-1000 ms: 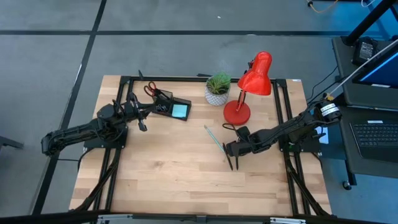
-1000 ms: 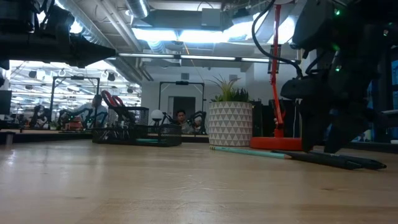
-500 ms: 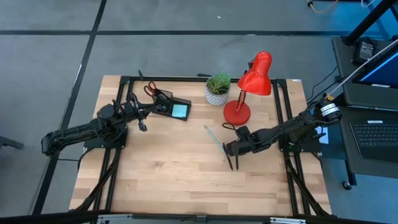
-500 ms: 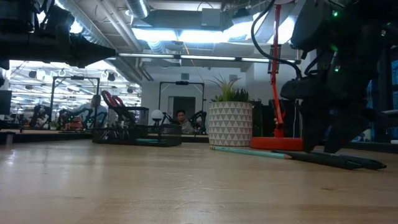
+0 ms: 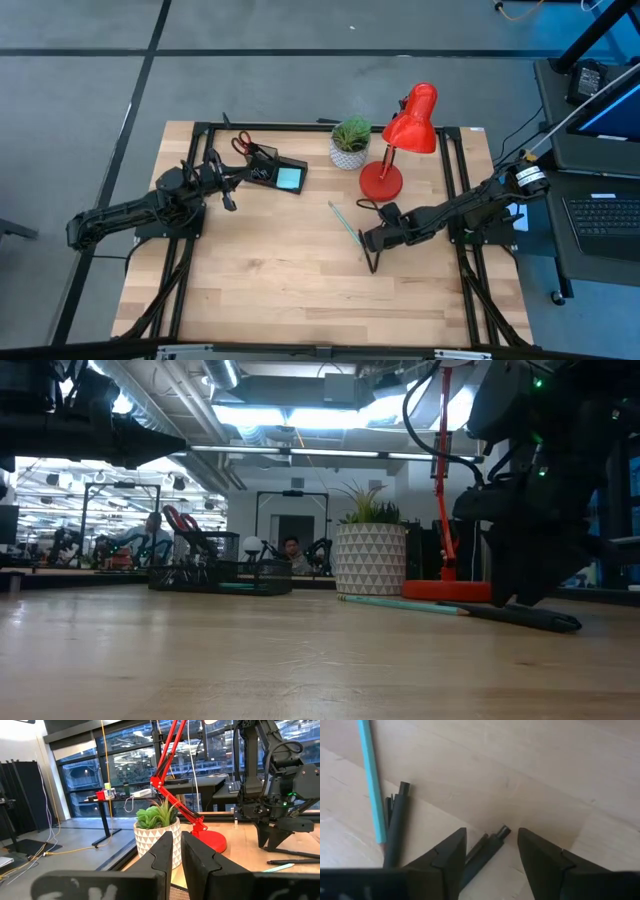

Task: Pick and place office supplies into organizer
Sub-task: Put the right black pen into the black desk organizer

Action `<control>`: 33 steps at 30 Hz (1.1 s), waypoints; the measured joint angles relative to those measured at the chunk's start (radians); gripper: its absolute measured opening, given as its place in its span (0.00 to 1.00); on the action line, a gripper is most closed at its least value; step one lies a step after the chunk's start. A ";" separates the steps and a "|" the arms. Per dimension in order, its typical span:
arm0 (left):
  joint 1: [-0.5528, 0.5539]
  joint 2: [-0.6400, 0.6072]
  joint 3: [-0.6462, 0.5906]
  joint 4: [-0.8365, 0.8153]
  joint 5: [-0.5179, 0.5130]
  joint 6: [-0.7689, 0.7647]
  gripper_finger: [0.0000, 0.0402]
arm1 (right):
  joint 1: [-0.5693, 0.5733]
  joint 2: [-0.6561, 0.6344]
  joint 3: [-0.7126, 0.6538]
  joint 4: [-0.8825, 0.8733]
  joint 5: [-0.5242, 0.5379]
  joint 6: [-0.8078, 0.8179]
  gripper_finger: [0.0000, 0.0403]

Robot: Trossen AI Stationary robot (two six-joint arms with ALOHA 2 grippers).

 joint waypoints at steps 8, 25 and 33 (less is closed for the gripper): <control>0.000 0.000 0.000 0.000 0.000 0.000 0.08 | -0.002 0.000 0.001 0.000 -0.040 0.000 0.45; 0.000 0.000 0.000 0.000 0.000 0.000 0.08 | -0.001 0.006 0.003 -0.026 -0.075 0.006 0.44; 0.000 0.000 0.000 0.000 0.000 0.000 0.08 | -0.017 0.006 0.005 -0.068 -0.092 -0.020 0.34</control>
